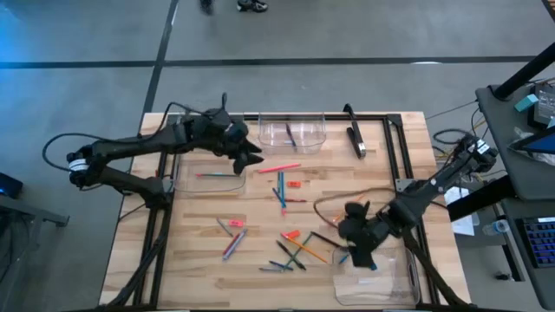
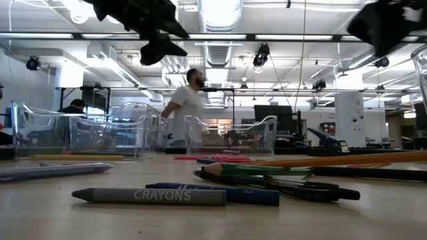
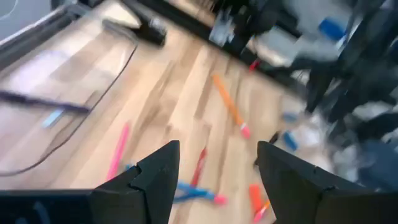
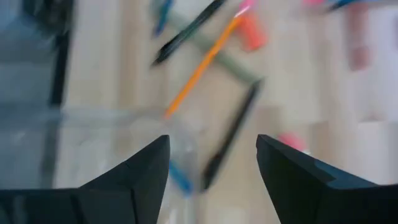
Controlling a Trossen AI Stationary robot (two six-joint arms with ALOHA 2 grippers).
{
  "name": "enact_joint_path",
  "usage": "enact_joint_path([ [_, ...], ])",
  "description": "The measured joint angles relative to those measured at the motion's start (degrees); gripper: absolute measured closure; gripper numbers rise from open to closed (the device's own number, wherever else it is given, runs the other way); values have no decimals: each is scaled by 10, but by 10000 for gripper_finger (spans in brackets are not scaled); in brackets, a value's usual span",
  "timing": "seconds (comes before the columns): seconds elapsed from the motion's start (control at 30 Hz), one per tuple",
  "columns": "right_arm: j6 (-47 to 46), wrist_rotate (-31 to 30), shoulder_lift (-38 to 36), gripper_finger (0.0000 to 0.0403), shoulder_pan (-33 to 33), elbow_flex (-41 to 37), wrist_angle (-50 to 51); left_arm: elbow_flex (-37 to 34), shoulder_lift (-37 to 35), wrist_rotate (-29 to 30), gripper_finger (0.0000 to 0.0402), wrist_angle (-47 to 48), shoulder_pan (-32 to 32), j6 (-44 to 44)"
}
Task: Sort crayons/erasers/pens/pencils in bins
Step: Put the blue pencil into the bottom left transparent bin
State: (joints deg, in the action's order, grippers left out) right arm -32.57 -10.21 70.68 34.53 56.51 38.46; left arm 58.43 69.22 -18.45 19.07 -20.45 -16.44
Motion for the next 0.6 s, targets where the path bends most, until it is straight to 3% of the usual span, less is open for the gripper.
enact_joint_path([
  [0.07, 16, -24, -10, 175, -27, 10, 2, 16, 1, 11, 201, 37, 0, 23],
  [0.33, 97, -81, -21, 177, -125, 38, -15, 23, 17, 64, 201, 44, 35, 64],
  [0.6, 137, -106, -21, 190, -198, 35, -223, 74, 102, 98, 201, 122, 85, 103],
])
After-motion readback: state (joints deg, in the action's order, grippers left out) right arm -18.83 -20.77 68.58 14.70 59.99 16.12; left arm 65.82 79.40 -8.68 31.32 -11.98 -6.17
